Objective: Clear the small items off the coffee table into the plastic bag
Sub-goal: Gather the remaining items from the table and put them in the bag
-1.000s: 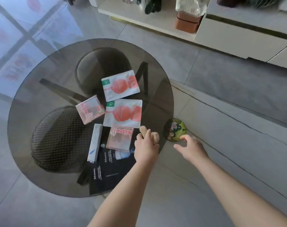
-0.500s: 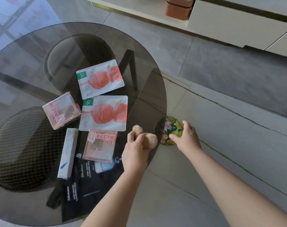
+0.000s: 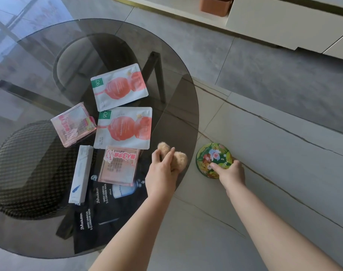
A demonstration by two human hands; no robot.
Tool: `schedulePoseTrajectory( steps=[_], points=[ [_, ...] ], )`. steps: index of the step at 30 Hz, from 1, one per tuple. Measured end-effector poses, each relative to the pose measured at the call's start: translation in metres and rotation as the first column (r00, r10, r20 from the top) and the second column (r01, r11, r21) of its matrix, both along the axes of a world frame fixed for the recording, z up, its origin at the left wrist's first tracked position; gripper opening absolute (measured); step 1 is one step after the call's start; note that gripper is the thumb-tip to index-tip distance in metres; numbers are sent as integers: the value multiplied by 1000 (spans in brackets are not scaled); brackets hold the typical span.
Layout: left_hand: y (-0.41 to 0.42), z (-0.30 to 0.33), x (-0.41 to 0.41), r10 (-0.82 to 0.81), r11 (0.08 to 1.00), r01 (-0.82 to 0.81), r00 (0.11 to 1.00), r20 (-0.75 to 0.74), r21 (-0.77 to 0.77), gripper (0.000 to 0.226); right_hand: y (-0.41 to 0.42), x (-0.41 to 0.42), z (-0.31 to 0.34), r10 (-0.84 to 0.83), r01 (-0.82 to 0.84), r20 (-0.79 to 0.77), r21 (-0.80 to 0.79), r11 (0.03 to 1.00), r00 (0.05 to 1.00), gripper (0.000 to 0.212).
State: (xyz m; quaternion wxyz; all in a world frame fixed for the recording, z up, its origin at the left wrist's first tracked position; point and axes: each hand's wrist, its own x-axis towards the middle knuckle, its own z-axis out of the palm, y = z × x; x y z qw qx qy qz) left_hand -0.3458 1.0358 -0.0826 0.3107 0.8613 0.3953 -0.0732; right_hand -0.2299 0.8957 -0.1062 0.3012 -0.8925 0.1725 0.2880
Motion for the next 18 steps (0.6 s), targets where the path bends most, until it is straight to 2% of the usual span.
schedulePoseTrajectory(
  steps=[4,9,15,18],
  points=[
    [-4,3,0,9,1000,-9,1000,3,-30,60,-14,-12,6,-47,46,46,26,999,998,67],
    [-15,14,-1,141,972,-141,990,-12,-187,33,-30,-18,21,-48,44,36,115,992,998,69],
    [-36,52,-25,349,873,-338,937,-34,-353,35,-54,-28,66,-40,66,-80,357,932,996,52],
    [-47,89,-45,431,817,-410,901,-42,-405,38,-60,-37,108,29,37,-131,474,880,991,47]
  ],
)
